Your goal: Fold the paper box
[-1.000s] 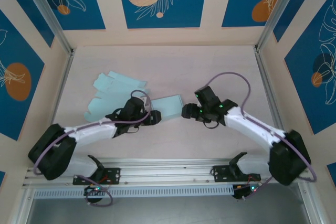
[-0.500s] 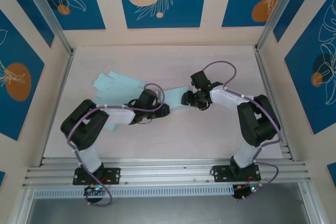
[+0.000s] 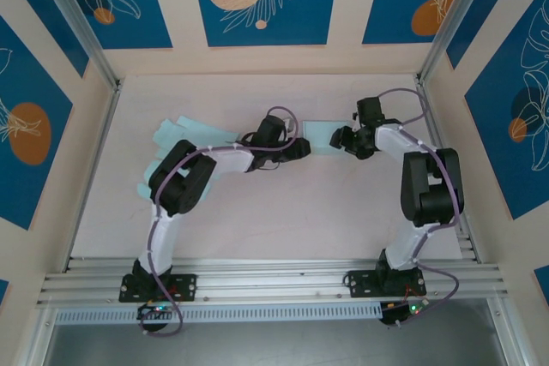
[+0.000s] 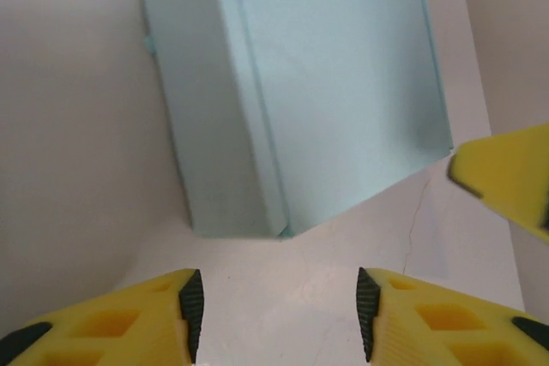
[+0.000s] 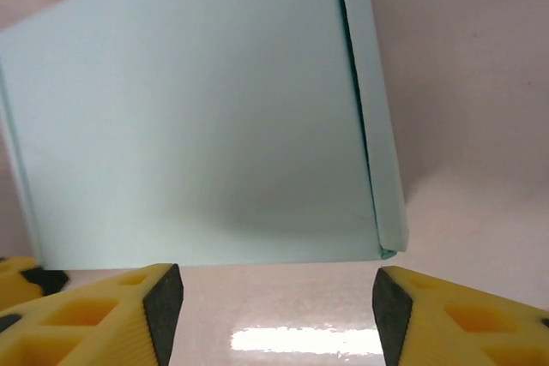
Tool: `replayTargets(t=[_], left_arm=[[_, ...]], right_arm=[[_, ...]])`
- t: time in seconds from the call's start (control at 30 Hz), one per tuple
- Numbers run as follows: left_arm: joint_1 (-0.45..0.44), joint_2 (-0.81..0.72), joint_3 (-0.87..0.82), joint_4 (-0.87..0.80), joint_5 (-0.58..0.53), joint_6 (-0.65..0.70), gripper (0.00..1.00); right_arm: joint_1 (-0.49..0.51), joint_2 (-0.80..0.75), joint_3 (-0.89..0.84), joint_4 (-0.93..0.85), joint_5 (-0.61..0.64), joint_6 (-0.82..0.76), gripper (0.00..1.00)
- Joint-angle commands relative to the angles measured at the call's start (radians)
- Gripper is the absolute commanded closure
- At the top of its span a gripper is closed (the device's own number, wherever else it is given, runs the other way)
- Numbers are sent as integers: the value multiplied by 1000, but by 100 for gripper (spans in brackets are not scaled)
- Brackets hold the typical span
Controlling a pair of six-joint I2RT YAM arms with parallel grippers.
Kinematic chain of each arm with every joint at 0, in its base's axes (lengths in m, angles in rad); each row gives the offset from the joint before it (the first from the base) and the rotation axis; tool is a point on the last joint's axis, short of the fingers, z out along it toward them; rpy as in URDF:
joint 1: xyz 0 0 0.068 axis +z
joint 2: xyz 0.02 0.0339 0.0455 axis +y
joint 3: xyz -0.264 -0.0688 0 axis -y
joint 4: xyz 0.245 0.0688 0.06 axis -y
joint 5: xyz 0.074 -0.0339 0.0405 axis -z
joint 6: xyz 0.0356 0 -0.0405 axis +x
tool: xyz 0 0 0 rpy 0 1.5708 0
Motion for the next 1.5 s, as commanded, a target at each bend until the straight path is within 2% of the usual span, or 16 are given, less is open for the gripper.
replayTargets(t=[0.0, 0.1, 0.2, 0.3, 0.47, 0.7, 0.83, 0.9, 0.97, 1.17, 1.2, 1.3, 1.33, 1.47], left_arm=[[29, -150, -96, -15, 10, -10, 40], [86, -317, -184, -90, -3, 59, 22], [198, -469, -229, -260, -65, 194, 1], [348, -583, -268, -381, -122, 292, 0], [576, -697, -344, -412, -149, 364, 0], [768, -732, -377, -390, -146, 422, 0], [834, -720, -374, -376, -114, 428, 0], [853, -718, -374, -369, -107, 430, 0], [870, -715, -372, -362, -100, 438, 0], [905, -690, -344, -370, -53, 486, 0], [908, -681, -335, -379, -43, 502, 0], [915, -654, -298, -423, 5, 569, 0], [916, -643, -284, -437, 21, 596, 0], [918, -607, -243, -493, 72, 692, 0]], right_arm=[[26, -127, 41, -66, -15, -12, 33], [108, -205, 47, -104, 18, 28, 29], [222, -241, 43, -105, 43, 100, 26], [354, -219, 26, -18, 32, 220, 20], [530, -33, 79, 130, 20, 402, 10], [644, 272, 300, 164, -14, 522, 14], [654, 395, 402, 176, -55, 555, 22], [659, 460, 479, 152, -43, 551, 23], [658, 528, 564, 115, -46, 551, 29], [656, 697, 779, 10, -30, 532, 56], [652, 711, 804, -11, -18, 517, 65], [633, 691, 793, -12, 10, 441, 92], [622, 665, 771, 7, 8, 398, 98], [577, 516, 591, 154, -30, 131, 100]])
